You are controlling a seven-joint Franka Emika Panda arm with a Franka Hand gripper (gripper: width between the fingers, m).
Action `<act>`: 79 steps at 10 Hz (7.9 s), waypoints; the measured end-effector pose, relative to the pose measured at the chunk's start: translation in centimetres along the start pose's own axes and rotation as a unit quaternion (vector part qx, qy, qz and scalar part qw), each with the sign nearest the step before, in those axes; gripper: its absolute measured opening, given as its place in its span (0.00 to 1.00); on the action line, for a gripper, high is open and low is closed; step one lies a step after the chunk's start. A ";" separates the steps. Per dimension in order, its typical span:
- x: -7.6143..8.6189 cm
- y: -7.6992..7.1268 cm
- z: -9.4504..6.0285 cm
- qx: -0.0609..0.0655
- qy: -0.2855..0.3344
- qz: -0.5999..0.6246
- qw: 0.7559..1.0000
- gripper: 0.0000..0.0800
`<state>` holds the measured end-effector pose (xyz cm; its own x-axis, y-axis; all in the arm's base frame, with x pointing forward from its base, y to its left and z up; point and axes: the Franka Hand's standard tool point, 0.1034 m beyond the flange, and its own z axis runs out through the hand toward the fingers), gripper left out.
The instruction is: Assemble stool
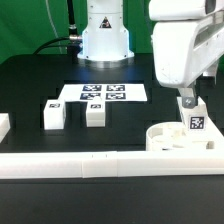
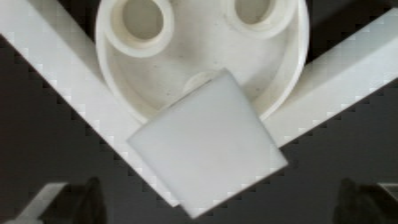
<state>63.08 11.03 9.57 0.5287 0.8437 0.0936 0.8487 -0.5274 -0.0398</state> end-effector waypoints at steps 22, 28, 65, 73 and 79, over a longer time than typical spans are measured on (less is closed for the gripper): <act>-0.5 0.4 1.0 -0.033 0.002 0.134 0.990 0.42; -0.4 0.0 1.1 -0.040 0.031 0.429 0.902 0.42; 0.5 -0.8 -0.5 0.128 0.064 0.990 0.007 0.80; -0.8 -0.9 -2.8 0.128 0.079 0.988 0.045 0.81; -4.3 0.9 -2.5 0.096 0.108 0.976 0.163 0.81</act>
Offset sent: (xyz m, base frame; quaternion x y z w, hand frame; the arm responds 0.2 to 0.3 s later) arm -0.0044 0.0122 -0.0013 -0.0186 0.0262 -0.1215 0.9921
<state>61.47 6.67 11.59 -0.1999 -0.9470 -0.2515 -0.9373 0.2596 -0.2325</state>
